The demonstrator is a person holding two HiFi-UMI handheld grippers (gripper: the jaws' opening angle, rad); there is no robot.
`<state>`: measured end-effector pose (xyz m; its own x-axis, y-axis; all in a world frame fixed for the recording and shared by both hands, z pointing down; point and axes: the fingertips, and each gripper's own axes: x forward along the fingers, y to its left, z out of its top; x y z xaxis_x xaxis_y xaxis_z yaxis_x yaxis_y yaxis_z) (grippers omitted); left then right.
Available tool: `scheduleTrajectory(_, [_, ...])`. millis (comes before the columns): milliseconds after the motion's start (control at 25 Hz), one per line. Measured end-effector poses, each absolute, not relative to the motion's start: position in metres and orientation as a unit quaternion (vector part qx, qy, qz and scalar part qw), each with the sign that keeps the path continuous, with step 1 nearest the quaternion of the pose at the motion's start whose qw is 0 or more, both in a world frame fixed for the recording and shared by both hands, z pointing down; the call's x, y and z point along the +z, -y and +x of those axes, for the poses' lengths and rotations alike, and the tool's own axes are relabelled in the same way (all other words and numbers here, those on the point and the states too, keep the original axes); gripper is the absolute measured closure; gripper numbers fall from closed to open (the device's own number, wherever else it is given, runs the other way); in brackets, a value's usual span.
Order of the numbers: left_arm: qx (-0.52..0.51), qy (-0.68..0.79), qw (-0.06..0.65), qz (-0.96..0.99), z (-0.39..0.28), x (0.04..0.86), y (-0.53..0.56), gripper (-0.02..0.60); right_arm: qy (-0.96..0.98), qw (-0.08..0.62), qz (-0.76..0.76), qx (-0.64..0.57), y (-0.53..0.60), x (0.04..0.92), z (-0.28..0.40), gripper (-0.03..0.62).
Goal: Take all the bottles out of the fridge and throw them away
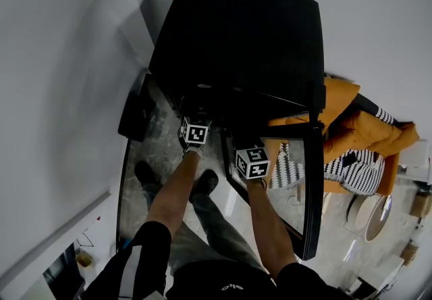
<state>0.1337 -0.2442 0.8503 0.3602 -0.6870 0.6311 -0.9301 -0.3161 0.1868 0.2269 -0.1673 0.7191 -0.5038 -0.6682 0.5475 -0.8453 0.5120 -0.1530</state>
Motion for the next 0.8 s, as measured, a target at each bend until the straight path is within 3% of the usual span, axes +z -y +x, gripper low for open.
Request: scheduleTrajectory(800, [0.213, 0.512, 0.253, 0.793, 0.124, 0.803, 0.196, 0.298, 0.848, 0.216, 0.443, 0.195, 0.139, 0.698, 0.212, 0.585])
